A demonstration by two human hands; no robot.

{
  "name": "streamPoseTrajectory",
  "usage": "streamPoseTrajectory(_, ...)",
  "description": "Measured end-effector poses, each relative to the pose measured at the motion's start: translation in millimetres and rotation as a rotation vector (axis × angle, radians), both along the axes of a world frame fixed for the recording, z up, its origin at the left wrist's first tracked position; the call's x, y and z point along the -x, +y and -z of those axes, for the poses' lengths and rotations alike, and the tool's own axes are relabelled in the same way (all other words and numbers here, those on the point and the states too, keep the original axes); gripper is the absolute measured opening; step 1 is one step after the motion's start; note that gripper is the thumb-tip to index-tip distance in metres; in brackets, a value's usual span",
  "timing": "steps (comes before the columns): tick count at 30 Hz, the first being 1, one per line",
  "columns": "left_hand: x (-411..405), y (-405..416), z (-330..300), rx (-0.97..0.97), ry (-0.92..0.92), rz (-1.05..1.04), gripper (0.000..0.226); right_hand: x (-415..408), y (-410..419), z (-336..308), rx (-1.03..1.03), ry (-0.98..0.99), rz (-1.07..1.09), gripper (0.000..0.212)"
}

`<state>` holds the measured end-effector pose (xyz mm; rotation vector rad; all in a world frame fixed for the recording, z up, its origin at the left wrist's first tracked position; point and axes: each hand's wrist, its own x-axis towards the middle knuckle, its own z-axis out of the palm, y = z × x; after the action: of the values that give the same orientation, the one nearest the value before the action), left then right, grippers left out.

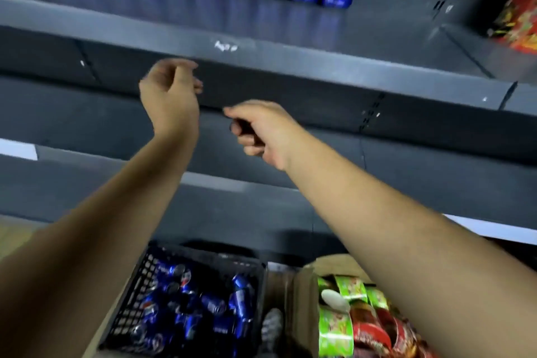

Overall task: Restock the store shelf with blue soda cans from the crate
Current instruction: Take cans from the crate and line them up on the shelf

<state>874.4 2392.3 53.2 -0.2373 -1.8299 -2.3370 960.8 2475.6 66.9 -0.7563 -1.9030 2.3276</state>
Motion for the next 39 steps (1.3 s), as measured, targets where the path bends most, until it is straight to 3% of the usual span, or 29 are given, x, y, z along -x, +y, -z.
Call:
streamPoseTrajectory(6, -13.7, -66.1, 127.5, 0.400, -0.295, -0.010, 0.030, -14.5, -36.6, 111.6, 0.042, -0.413, 0.030, 0.022)
streamPoseTrajectory(10, -26.3, -109.3, 211.8, 0.608, -0.448, 0.015, 0.020, -26.3, -51.2, 193.2, 0.061, -0.577, 0.040, 0.023)
streamPoseTrajectory(15, -42.7, -146.0, 314.9, 0.848, -0.617, 0.091, 0.025, -46.7, -67.4, 309.8, 0.014, -0.770, -0.017, 0.024)
streamPoseTrajectory(21, -81.1, -165.3, 412.7, 1.210, -0.659, 0.277, 0.028, -91.0, -89.8, 433.2, 0.015, -0.977, -0.122, 0.011)
streamPoseTrajectory(23, -89.8, -167.9, 449.0, 1.233, -0.706, 0.304, 0.025, -102.2, -95.5, 470.4, 0.031, -1.014, -0.120, 0.006)
streamPoseTrajectory(26, -100.9, -167.5, 507.8, 1.238, -0.822, 0.367, 0.022, -103.0, -100.9, 532.5, 0.004, -1.036, -0.099, 0.016)
streamPoseTrajectory(29, -112.6, -159.2, 563.6, 1.094, -1.044, 0.373, 0.027, -96.2, -104.7, 588.2, -0.204, -1.052, -0.106, 0.004)
streamPoseTrajectory(32, -124.1, -146.8, 617.9, 0.825, -1.381, 0.377, 0.018, -88.0, -101.0, 636.4, -0.522, -1.068, -0.189, 0.039)
streamPoseTrajectory(34, -130.2, -135.9, 645.8, 0.701, -1.539, 0.405, 0.013, -80.7, -93.2, 662.8, -0.634, -1.048, -0.248, 0.048)
streamPoseTrajectory(39, -148.3, -109.8, 723.0, 0.550, -1.623, 0.430, 0.025, -67.4, -71.7, 740.9, -0.784, -1.020, -0.279, 0.055)
